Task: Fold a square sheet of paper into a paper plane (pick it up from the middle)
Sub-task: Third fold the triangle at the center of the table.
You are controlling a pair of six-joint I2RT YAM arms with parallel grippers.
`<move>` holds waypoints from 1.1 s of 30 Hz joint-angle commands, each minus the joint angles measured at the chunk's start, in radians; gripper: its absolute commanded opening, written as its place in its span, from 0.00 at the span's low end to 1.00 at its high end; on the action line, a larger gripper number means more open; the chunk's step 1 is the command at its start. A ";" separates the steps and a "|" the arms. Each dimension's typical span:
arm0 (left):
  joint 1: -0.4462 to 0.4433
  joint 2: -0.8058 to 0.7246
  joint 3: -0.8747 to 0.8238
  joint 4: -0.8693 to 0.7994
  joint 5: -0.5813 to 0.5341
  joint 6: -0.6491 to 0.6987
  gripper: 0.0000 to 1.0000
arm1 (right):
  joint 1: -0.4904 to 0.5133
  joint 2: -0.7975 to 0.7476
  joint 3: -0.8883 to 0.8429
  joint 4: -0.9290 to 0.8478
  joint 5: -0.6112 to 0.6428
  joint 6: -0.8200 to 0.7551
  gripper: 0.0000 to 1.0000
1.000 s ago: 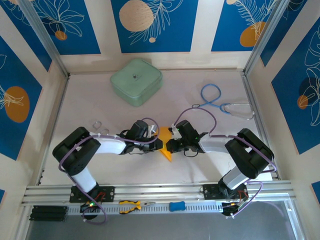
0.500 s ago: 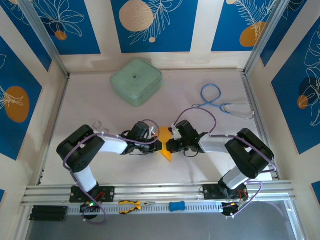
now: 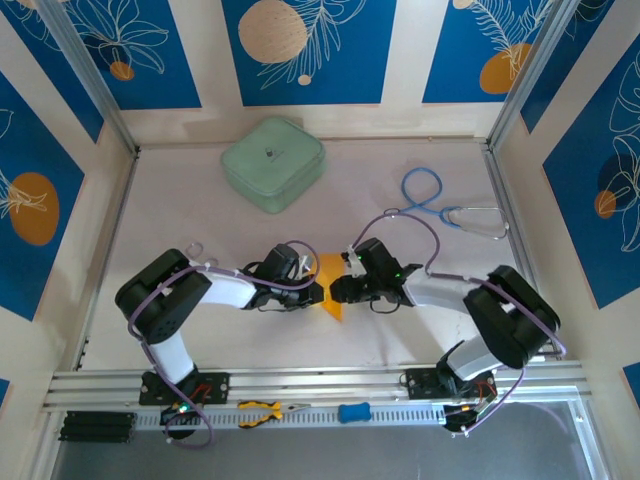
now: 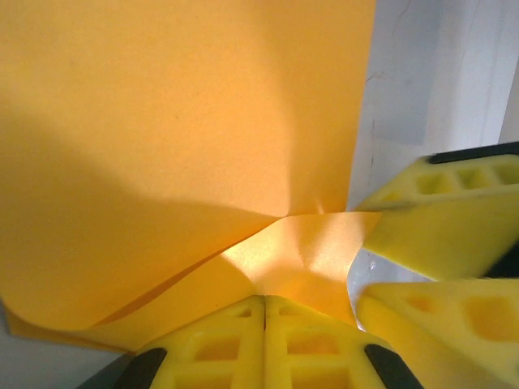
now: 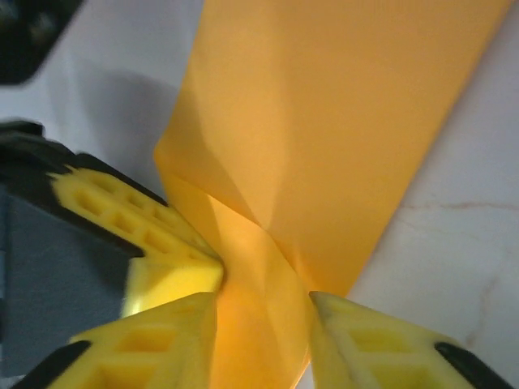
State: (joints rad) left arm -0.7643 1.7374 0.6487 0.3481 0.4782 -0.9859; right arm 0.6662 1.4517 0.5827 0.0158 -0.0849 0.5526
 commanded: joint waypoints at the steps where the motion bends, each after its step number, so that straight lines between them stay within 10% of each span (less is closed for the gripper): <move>1: -0.005 0.015 -0.001 -0.077 -0.029 0.028 0.00 | -0.025 -0.115 0.012 -0.097 -0.001 0.073 0.45; 13: -0.005 -0.002 -0.009 -0.071 -0.039 0.030 0.00 | 0.033 -0.130 -0.032 -0.060 -0.237 0.207 0.07; 33: -0.005 -0.009 -0.014 -0.069 -0.039 0.032 0.00 | 0.098 0.088 0.068 -0.144 -0.170 0.191 0.05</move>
State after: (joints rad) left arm -0.7643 1.7355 0.6487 0.3450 0.4736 -0.9855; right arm 0.7593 1.5253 0.6552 -0.0937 -0.2558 0.7422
